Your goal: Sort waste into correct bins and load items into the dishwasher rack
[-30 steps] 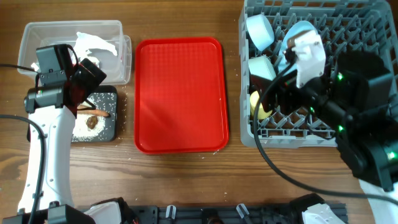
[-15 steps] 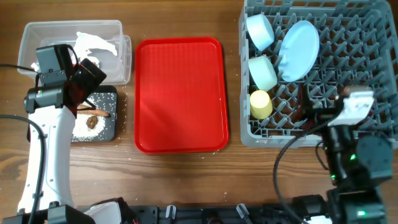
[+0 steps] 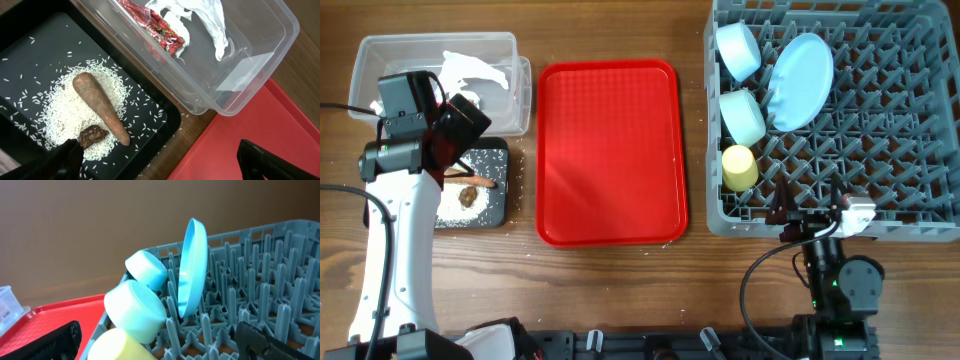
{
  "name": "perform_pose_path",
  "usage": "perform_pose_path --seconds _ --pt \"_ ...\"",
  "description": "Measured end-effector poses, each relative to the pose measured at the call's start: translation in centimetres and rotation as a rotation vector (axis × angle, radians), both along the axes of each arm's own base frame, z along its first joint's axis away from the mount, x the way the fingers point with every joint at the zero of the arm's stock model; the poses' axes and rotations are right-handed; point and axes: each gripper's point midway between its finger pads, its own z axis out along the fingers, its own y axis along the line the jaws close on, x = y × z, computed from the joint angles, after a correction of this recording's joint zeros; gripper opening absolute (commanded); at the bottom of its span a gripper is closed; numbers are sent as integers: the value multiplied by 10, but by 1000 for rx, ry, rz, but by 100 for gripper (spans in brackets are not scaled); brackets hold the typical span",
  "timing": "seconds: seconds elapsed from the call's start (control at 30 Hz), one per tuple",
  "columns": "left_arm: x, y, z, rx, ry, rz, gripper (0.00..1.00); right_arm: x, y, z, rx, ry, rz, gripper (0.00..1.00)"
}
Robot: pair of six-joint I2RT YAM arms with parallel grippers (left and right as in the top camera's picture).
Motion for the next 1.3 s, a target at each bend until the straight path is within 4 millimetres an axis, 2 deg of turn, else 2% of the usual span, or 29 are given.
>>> perform_pose_path --seconds 0.1,0.23,0.77,0.87,0.93,1.03,1.1,1.13,1.2,1.27,1.3 --pt "0 0 0 0 0 0 100 -2 0 -24 38 62 -2 100" --pt "0 0 0 0 0 0 100 -3 1 -18 53 38 1 100" --pt "0 0 0 0 1 0 100 -3 1 -18 64 39 0 100" --pt "-5 -1 -1 -4 17 0 100 -3 1 -18 64 39 0 100" --pt "-9 -3 9 1 -9 -4 100 -3 1 -18 64 39 0 100" --pt "-20 -9 67 54 -213 -41 100 -3 1 -18 64 39 0 100" --pt "-34 -21 103 136 -384 -158 100 -3 1 -18 64 39 0 100" --pt "-47 -29 114 183 -453 -227 100 -3 1 -18 64 38 0 100" --pt "-63 -40 117 254 -537 -315 100 -3 1 -18 64 39 0 100" --pt "-73 -50 98 320 -582 -398 100 -3 1 -18 64 39 0 100" --pt "-77 -54 79 341 -590 -430 100 -3 1 -18 64 39 0 100"
